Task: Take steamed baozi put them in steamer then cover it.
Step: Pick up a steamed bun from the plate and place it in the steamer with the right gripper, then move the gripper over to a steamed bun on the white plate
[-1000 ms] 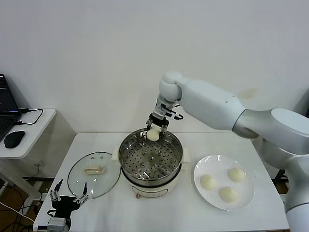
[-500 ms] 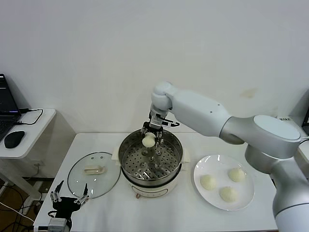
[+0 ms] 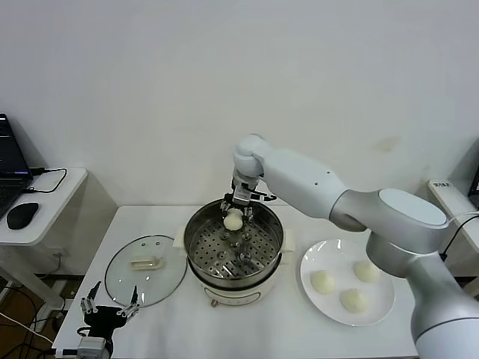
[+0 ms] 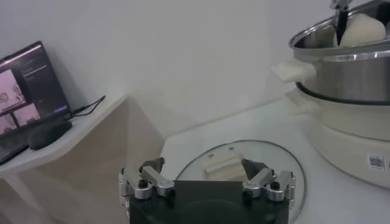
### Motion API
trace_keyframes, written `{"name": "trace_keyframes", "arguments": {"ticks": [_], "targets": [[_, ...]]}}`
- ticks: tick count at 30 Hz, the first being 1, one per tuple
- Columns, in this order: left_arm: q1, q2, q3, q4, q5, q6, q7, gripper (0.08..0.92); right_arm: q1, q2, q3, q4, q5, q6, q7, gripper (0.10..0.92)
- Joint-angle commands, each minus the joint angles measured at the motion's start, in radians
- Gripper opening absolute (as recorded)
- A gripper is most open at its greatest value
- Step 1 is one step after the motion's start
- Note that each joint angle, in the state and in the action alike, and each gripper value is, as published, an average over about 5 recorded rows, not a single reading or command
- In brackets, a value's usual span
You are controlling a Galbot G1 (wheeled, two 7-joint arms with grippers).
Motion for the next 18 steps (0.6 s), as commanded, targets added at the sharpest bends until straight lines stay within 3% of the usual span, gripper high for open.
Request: {"name": "trace_keyframes", "arguments": {"ticks": [1, 9, 18], "targets": [[0.000, 0.001, 0.000, 0.002, 0.000, 0.001, 0.001, 0.823, -0.013, 0.009, 0.010, -0.020, -0.029, 0.008, 0.003, 0.602], [0.000, -0.001, 0.004, 0.002, 0.001, 0.001, 0.000, 0.823, -0.011, 0.014, 0.003, -0.027, 0.047, -0.024, 0.003, 0.800], [0.005, -0.003, 0.005, -0.010, 0.002, 0.005, 0.003, 0.823, 0.055, -0.074, 0.011, 0.091, 0.202, -0.129, -0.038, 0.823]]}}
